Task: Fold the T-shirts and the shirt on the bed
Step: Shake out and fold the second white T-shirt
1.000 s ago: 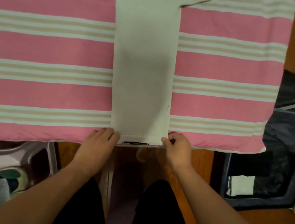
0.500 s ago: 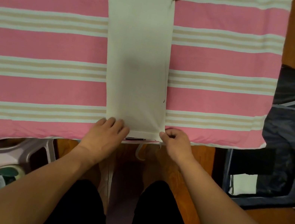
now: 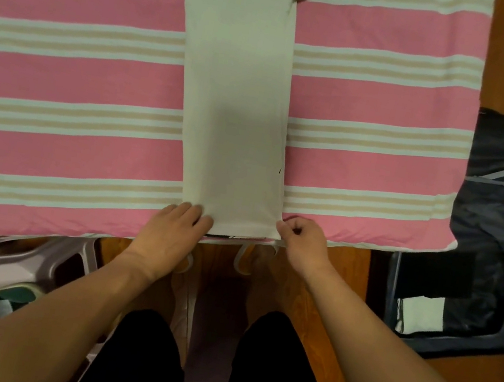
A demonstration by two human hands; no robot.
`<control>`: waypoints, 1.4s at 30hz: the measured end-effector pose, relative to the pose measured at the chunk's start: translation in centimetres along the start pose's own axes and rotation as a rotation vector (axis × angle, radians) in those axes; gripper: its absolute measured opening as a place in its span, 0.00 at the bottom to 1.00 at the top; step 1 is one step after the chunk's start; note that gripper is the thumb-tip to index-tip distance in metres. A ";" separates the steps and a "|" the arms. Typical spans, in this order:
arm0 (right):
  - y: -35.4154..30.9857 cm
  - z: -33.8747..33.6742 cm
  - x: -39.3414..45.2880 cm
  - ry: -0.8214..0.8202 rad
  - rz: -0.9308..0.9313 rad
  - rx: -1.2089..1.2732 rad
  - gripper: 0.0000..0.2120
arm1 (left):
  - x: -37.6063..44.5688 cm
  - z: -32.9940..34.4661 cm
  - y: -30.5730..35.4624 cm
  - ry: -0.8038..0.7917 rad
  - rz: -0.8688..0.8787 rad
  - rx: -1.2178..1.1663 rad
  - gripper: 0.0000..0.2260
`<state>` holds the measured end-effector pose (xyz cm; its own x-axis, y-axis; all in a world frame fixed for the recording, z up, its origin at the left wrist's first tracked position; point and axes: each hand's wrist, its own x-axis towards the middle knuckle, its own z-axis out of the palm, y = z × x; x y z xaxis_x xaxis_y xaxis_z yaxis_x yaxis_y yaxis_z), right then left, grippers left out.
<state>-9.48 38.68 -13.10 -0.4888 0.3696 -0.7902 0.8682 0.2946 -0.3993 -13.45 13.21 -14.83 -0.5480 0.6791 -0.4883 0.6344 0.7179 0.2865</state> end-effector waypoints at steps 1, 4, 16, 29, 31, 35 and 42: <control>0.3 0.4 0.3 0.028 -0.025 -0.065 0.13 | -0.3 0.1 -0.1 0.010 0.018 -0.002 0.30; 1.3 1.7 1.2 0.123 -0.082 -0.260 0.11 | -1.0 0.4 -0.3 0.024 0.060 -0.007 0.32; -0.1 1.4 1.7 0.055 -0.112 -0.675 0.08 | 1.0 -1.9 1.0 -0.324 -0.059 0.027 0.24; -29.6 -14.1 19.0 0.274 -0.237 -0.192 0.05 | 23.3 -17.9 -10.0 0.406 -0.515 -0.419 0.13; -33.0 -14.1 22.9 0.275 -0.217 -0.055 0.06 | 27.0 -17.8 -13.1 0.539 -0.509 -0.237 0.15; -37.4 -12.6 28.4 0.271 -0.141 0.251 0.24 | 32.9 -17.9 -17.6 0.614 -0.533 -0.186 0.27; -35.8 -12.6 30.3 0.490 -0.300 0.271 0.21 | 38.0 -21.3 -22.7 0.589 -0.522 -0.096 0.28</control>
<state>-56.48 50.43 -16.91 -0.6405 0.6852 -0.3467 0.6468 0.2379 -0.7246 -60.33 25.97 -22.34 -0.9771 0.2011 -0.0699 0.1811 0.9578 0.2233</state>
